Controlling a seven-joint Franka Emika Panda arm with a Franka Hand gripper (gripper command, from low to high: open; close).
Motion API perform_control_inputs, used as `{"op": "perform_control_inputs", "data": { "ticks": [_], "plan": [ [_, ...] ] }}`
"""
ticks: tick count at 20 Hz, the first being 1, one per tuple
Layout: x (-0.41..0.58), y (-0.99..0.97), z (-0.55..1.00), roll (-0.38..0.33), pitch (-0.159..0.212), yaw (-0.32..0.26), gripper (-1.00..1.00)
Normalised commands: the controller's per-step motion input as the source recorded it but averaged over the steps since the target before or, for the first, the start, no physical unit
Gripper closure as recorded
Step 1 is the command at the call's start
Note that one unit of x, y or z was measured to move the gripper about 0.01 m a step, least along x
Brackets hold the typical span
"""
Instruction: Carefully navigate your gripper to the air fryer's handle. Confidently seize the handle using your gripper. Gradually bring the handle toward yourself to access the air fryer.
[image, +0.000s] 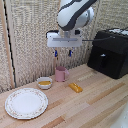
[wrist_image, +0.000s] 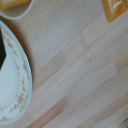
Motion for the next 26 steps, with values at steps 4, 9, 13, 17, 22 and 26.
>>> {"op": "perform_control_inputs", "data": {
  "ticks": [4, 9, 13, 17, 22, 26],
  "plan": [
    [0.111, -0.09, 0.06, -0.163, 0.004, -0.318, -1.00],
    [0.104, -0.07, 0.00, -0.230, 0.001, -0.298, -1.00],
    [0.124, -0.07, 0.00, -0.337, -0.001, -0.225, -1.00],
    [0.014, -0.07, -0.04, -0.375, -0.020, -0.166, -1.00],
    [-0.011, -0.06, -0.06, -0.375, -0.048, -0.106, -1.00],
    [-0.034, -0.06, -0.04, -0.375, -0.079, -0.007, -1.00]
  ]
}}
